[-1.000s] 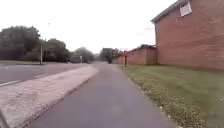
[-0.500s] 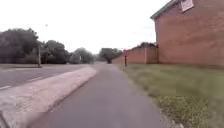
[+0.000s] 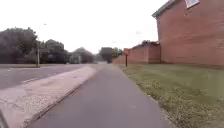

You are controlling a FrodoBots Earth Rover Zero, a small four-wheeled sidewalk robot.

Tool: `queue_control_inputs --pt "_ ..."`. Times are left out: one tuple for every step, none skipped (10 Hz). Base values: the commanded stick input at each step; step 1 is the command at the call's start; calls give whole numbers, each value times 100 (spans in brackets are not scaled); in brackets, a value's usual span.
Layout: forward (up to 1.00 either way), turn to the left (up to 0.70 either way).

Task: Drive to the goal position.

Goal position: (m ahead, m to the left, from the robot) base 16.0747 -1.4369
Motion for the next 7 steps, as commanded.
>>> queue_control_inputs --pt "100 0" --pt "100 0" --pt "100 0" --pt "100 0" --pt "100 0" --pt "100 0" --pt "100 0"
